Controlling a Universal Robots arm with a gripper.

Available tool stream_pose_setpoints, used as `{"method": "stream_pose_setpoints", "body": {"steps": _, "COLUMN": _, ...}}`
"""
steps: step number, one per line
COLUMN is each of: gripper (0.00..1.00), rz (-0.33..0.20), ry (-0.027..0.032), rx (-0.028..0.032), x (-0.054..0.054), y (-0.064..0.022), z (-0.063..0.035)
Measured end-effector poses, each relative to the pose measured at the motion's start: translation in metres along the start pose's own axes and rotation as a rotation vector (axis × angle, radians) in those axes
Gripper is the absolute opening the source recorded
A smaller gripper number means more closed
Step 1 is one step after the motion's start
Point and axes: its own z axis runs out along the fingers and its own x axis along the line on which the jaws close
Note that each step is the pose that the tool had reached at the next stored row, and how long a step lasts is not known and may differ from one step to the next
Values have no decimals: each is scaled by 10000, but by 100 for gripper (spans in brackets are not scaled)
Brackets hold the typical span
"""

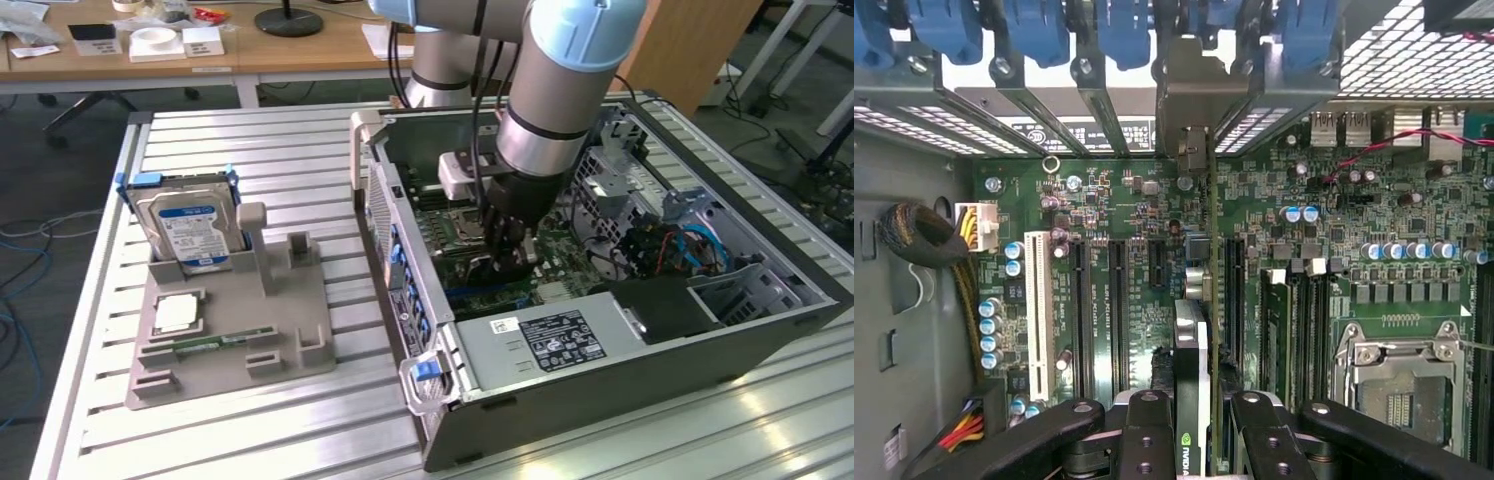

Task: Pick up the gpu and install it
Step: 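Insert the gpu into the slot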

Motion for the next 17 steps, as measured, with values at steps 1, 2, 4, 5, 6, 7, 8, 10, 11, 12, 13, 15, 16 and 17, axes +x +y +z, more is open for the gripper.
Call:
{"method": "stream_pose_setpoints", "body": {"steps": 1, "gripper": 27, "rz": 0, "ry": -1, "rx": 1, "x": 0, "y": 0, "z": 6}}
{"method": "stream_pose_setpoints", "body": {"steps": 2, "gripper": 27, "rz": 0, "ry": 0, "rx": 1, "x": 0, "y": 0, "z": 6}}
{"method": "stream_pose_setpoints", "body": {"steps": 4, "gripper": 27, "rz": 0, "ry": 0, "rx": 2, "x": -4, "y": -1, "z": 8}}
{"method": "stream_pose_setpoints", "body": {"steps": 5, "gripper": 27, "rz": -1, "ry": 0, "rx": 3, "x": -8, "y": -1, "z": 8}}
{"method": "stream_pose_setpoints", "body": {"steps": 6, "gripper": 27, "rz": -1, "ry": -1, "rx": 3, "x": -10, "y": -1, "z": 8}}
{"method": "stream_pose_setpoints", "body": {"steps": 7, "gripper": 27, "rz": -2, "ry": -2, "rx": 2, "x": -10, "y": -1, "z": 9}}
{"method": "stream_pose_setpoints", "body": {"steps": 8, "gripper": 27, "rz": -1, "ry": -1, "rx": 2, "x": -10, "y": 0, "z": 10}}
{"method": "stream_pose_setpoints", "body": {"steps": 10, "gripper": 27, "rz": 0, "ry": -4, "rx": 3, "x": -10, "y": 0, "z": 16}}
{"method": "stream_pose_setpoints", "body": {"steps": 11, "gripper": 27, "rz": 0, "ry": -5, "rx": 3, "x": -10, "y": 0, "z": 20}}
{"method": "stream_pose_setpoints", "body": {"steps": 12, "gripper": 27, "rz": 0, "ry": -4, "rx": 3, "x": -10, "y": 0, "z": 23}}
{"method": "stream_pose_setpoints", "body": {"steps": 13, "gripper": 27, "rz": 0, "ry": -2, "rx": 2, "x": -9, "y": 1, "z": 26}}
{"method": "stream_pose_setpoints", "body": {"steps": 15, "gripper": 27, "rz": 0, "ry": -2, "rx": 2, "x": -9, "y": 2, "z": 28}}
{"method": "stream_pose_setpoints", "body": {"steps": 16, "gripper": 27, "rz": 0, "ry": -2, "rx": 2, "x": -9, "y": 2, "z": 28}}
{"method": "stream_pose_setpoints", "body": {"steps": 17, "gripper": 27, "rz": 0, "ry": -4, "rx": 3, "x": -9, "y": 3, "z": 29}}
